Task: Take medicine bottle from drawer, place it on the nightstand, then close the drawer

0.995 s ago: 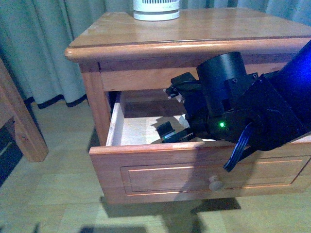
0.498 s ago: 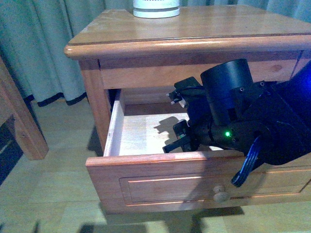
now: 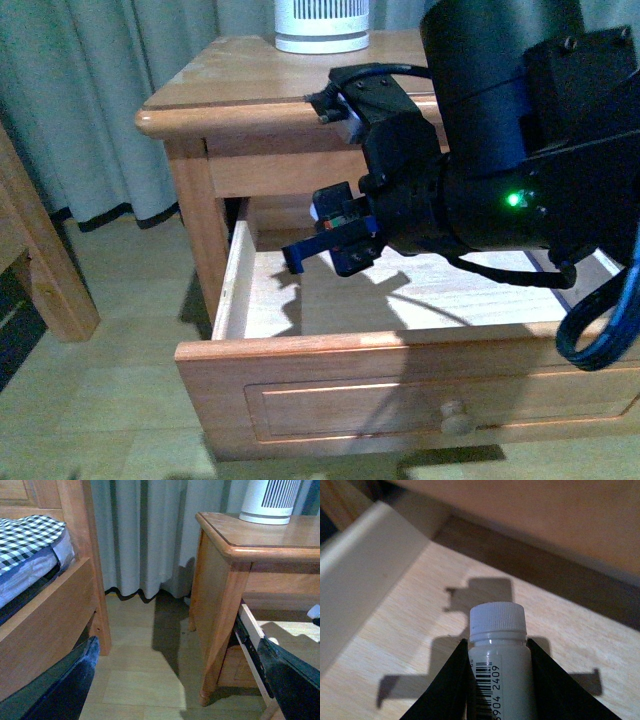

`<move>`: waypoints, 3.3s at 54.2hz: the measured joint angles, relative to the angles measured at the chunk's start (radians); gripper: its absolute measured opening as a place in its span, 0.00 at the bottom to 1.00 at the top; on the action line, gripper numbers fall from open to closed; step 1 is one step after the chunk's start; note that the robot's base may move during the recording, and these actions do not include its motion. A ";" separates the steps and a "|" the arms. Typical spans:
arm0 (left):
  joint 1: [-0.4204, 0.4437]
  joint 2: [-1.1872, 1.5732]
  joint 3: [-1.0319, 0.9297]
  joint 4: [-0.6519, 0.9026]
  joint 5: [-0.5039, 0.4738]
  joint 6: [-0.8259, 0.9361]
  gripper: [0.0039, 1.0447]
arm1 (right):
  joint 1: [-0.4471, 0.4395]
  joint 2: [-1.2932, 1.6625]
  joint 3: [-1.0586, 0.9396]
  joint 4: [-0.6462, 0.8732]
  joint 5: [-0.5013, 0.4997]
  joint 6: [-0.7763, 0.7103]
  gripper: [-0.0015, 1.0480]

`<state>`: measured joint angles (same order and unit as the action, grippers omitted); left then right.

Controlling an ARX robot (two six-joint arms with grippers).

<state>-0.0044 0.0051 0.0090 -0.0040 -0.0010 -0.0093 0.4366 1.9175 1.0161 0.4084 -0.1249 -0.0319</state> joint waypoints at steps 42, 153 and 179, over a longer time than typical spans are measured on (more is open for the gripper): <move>0.000 0.000 0.000 0.000 0.000 0.000 0.94 | -0.200 0.114 0.550 -0.195 0.081 -0.118 0.45; 0.000 0.000 0.000 0.000 0.000 0.000 0.94 | -0.303 0.197 -0.106 0.297 0.146 -0.135 0.03; 0.000 0.000 0.000 0.000 0.000 0.000 0.94 | -0.282 0.128 -0.161 0.305 0.042 -0.138 0.03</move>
<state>-0.0044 0.0051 0.0090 -0.0040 -0.0006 -0.0090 0.1551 2.0457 0.8547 0.7135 -0.0834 -0.1699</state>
